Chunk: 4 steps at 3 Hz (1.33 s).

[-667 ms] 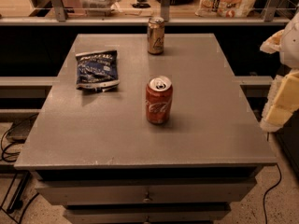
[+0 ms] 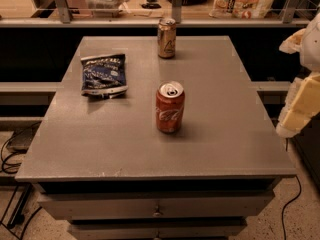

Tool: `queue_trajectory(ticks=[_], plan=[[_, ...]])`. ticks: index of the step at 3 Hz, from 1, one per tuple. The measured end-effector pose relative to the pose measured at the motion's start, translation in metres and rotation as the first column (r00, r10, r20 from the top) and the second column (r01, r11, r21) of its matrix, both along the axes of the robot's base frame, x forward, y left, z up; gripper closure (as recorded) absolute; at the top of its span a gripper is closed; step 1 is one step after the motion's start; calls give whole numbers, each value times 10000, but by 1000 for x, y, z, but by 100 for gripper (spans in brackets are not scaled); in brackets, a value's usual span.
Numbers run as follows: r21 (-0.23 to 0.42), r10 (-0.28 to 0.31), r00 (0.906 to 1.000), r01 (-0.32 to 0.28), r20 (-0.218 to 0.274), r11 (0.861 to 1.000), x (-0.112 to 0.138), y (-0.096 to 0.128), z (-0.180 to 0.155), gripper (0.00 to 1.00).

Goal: Pick orange can

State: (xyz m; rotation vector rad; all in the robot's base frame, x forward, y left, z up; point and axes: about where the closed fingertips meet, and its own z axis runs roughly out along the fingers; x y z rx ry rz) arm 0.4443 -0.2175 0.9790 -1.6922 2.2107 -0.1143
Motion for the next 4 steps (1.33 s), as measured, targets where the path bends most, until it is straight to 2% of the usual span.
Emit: queue_trajectory(ticks=[1,2,3,4], plan=[[1023,-326,9970,253,707,9944,19,-6,5,0],[3036,-786,9788,179,1890,9526,59,8,30,0],[3119,-757,9806,158,1810,9500,65,12,27,0],[3724,-633,9779,-159,1994,9280,95,35,25,0]])
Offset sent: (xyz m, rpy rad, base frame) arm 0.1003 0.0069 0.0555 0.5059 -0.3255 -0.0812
